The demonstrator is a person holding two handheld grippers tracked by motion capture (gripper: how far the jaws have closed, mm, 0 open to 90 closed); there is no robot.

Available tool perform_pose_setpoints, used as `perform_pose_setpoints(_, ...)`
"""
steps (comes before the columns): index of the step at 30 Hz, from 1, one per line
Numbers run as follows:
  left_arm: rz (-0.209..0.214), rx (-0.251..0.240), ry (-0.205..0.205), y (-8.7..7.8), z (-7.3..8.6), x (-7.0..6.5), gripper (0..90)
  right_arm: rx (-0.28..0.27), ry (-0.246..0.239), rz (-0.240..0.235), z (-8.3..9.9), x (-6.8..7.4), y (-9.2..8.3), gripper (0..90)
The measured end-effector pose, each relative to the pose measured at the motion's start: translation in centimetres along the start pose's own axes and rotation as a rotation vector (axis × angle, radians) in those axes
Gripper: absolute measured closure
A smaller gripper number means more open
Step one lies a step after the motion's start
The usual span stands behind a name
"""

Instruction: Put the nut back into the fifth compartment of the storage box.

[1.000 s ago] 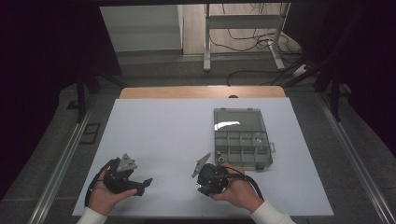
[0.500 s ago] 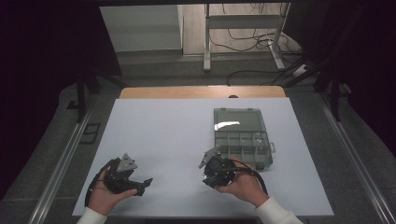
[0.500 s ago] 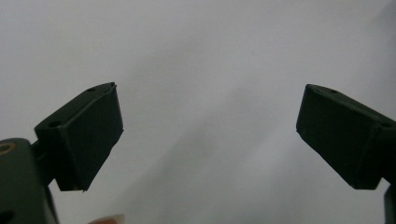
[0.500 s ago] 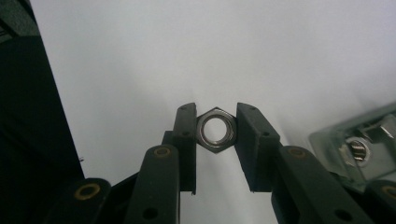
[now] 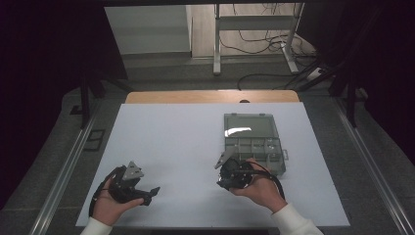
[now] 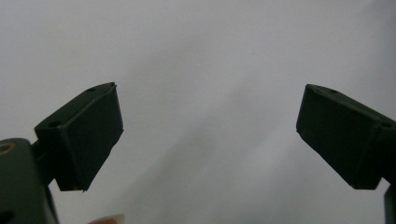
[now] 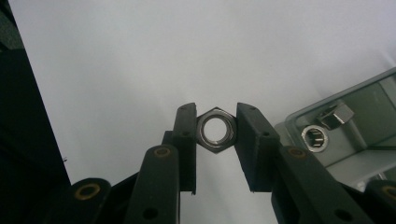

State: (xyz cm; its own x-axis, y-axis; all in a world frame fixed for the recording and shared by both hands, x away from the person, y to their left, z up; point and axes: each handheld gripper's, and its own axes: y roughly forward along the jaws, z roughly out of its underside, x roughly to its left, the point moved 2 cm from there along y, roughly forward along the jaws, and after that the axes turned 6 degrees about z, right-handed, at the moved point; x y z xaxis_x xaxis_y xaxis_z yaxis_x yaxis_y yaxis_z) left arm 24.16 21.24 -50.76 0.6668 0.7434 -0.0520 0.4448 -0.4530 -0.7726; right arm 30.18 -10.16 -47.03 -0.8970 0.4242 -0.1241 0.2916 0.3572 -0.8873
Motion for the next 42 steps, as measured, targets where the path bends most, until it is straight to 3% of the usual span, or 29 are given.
perform_pose_setpoints(24,0.001,0.008,0.008,0.2,0.0,-0.1,7.5,-0.031,0.087,0.038,0.9,-3.1,-1.1,69.9)
perform_pose_setpoints(42,-0.001,0.014,0.008,0.2,0.0,-0.1,7.5,-0.039,0.155,0.085,1.3,-5.3,-0.9,69.9)
